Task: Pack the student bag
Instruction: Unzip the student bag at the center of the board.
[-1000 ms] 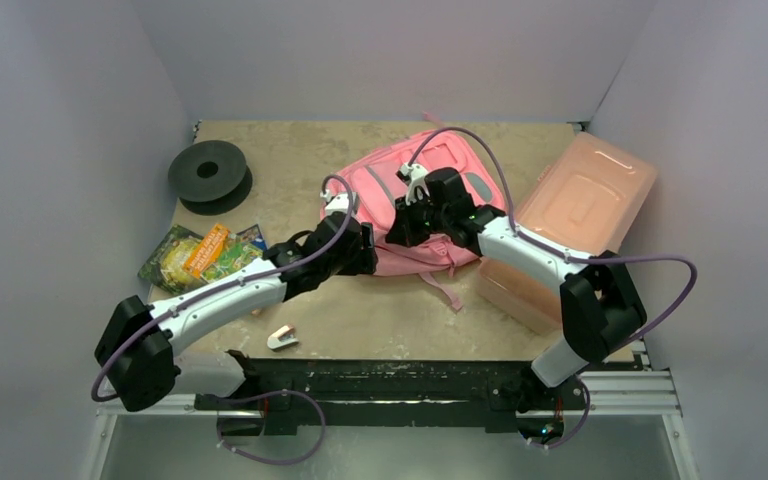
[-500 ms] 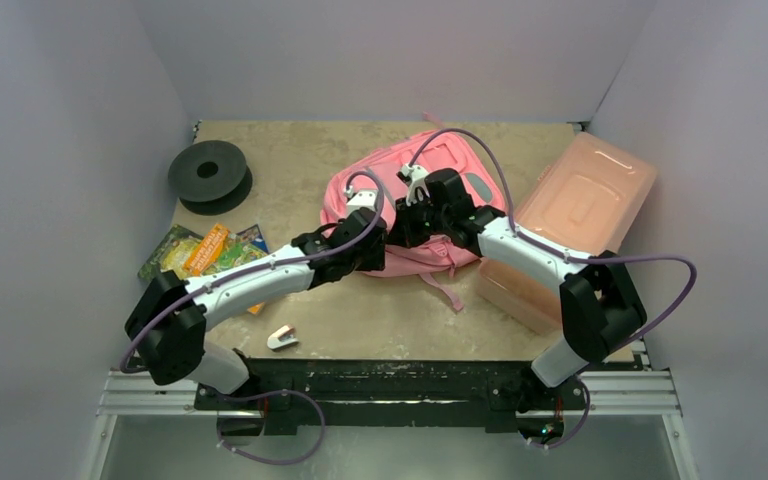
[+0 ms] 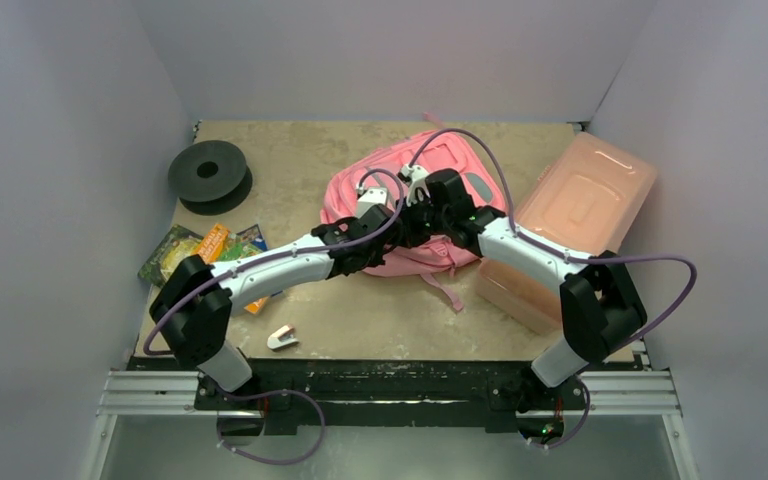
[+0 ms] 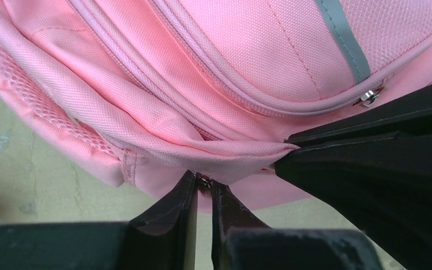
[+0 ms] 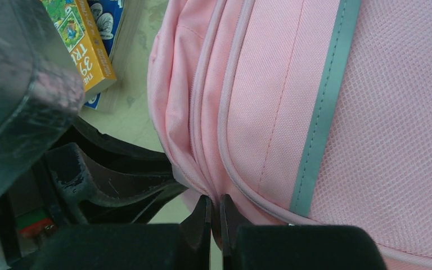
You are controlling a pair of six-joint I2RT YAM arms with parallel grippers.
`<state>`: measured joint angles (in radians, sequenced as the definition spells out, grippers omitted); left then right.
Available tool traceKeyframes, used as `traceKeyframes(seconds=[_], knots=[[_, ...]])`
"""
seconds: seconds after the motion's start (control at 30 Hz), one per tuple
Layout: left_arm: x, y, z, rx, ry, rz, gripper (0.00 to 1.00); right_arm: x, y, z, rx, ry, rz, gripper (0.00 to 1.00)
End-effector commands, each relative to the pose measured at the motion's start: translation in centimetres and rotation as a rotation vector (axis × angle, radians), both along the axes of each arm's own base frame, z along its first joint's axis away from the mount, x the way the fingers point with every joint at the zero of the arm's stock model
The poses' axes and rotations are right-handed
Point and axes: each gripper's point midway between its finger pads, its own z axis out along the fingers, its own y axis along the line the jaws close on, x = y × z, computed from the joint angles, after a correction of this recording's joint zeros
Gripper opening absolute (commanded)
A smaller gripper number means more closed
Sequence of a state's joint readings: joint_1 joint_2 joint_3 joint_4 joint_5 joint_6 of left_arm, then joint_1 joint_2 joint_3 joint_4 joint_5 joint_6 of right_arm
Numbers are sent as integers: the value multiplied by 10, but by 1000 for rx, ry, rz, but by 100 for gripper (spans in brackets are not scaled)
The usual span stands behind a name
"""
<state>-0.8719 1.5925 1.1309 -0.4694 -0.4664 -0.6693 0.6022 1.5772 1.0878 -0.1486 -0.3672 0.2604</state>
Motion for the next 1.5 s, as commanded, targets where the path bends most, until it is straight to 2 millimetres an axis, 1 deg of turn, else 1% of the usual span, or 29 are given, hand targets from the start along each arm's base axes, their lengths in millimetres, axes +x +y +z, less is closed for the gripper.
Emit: traceKeyframes(seconds=[0.0,0.07,0.13,0.2,0.27,0.37,0.43,0.47,0.5,0.57,0.63,0.67,0.77,0.8,0.83,0.87,0.9,0.93,0.97,1.0,1.03,1.07,1.1,1.17,1.2,1.3,1.33,1.4,1.47], knots=[[13,10,23,48,-71,57,0,-7,2,31,50,-112,72,0],[8,23,24,74,-67,80,0,-8,-4,32,25,-198,116,0],[1,35,24,85,-55,92,0,-4,-11,38,-7,-303,123,0],[-10,47,24,61,-27,95,0,11,-24,45,-69,-404,74,0],[-20,59,19,40,12,100,0,27,-32,48,-131,-467,30,0],[-35,64,14,-30,70,71,0,50,-36,46,-213,-582,49,0],[-46,59,10,-99,118,23,0,55,-29,46,-236,-696,159,0],[-50,55,10,-130,133,-1,0,59,-29,45,-258,-755,189,0],[-55,49,10,-166,150,-27,0,60,-24,46,-246,-804,223,0],[-63,31,13,-265,166,-100,0,66,-25,48,-241,-857,250,0],[-67,15,16,-355,173,-155,0,73,-33,44,-276,-826,214,0],[-69,10,16,-376,183,-171,0,71,-34,42,-285,-795,209,0],[-66,9,17,-361,175,-176,0,58,-36,37,-287,-700,115,0],[-64,9,18,-357,170,-176,0,51,-37,34,-281,-669,81,3],[-62,8,20,-357,162,-181,0,43,-35,35,-270,-644,55,17],[-61,6,21,-361,160,-193,0,35,-34,34,-260,-612,31,28],[-62,1,24,-375,162,-214,0,23,-29,31,-250,-595,48,51],[-62,-3,27,-391,164,-235,0,12,-24,29,-246,-601,70,71],[-63,-7,30,-405,164,-252,0,0,-18,26,-247,-616,98,81],[-65,-11,32,-421,167,-270,0,-10,-13,23,-252,-634,136,85],[-66,-13,33,-435,170,-282,0,-17,-10,21,-262,-661,159,86],[-67,-14,35,-446,169,-288,0,-18,-11,19,-275,-683,154,87],[-69,-14,35,-452,174,-288,0,-16,-12,20,-288,-704,147,86],[-73,-12,35,-460,177,-286,0,-11,-13,25,-303,-742,143,82],[-75,-10,35,-463,176,-285,0,-10,-11,27,-304,-760,156,78],[-77,-6,37,-467,167,-279,0,-12,-1,23,-297,-762,222,59],[-78,-6,39,-467,166,-279,0,-16,5,20,-280,-753,253,56],[-77,-6,41,-466,162,-278,0,-24,12,16,-259,-742,294,56],[-76,-5,42,-463,159,-272,0,-28,14,15,-254,-740,299,57]])
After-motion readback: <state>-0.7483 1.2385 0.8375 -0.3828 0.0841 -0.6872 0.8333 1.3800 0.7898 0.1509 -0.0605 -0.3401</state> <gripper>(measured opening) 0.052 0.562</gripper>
